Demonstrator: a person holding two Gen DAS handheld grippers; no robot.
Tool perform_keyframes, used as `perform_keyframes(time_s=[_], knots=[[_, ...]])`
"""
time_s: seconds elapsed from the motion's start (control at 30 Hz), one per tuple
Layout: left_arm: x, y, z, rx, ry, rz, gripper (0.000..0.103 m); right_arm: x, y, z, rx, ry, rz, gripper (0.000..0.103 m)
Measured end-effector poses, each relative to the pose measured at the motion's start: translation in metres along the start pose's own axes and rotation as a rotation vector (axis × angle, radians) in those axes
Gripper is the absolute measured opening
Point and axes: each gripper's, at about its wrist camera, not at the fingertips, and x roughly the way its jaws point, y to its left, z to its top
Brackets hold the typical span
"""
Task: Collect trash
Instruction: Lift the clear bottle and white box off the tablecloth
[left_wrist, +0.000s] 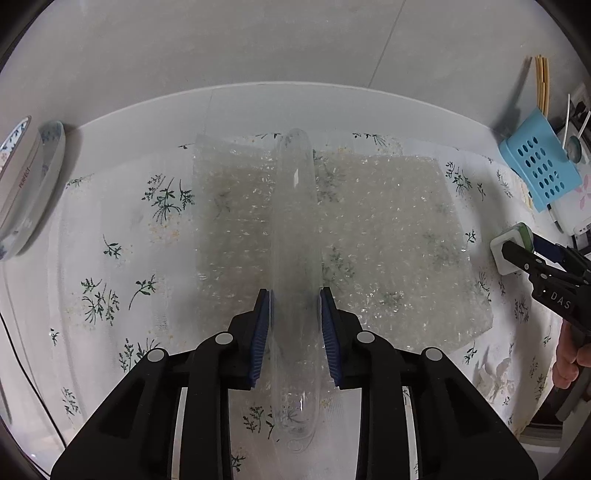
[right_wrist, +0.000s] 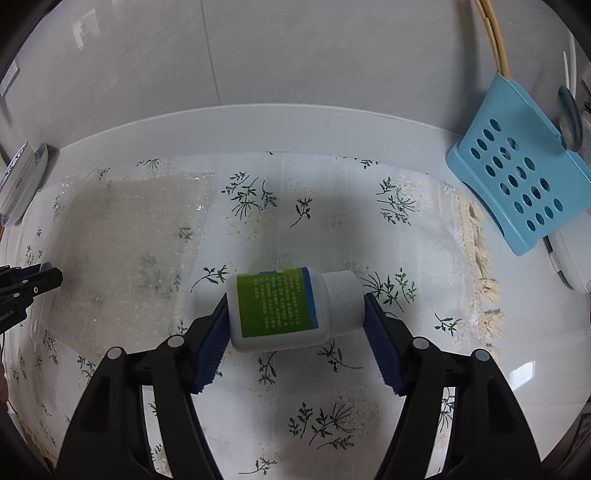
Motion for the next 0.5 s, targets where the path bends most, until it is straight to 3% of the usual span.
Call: perform_keyframes(time_s=[0.5], knots=[[-0.049, -0.005, -0.026, 0.006, -0.071, -0.006, 0.026, -0.070, 0.008, -0.039, 0.102, -0.084, -0.030, 0.065]])
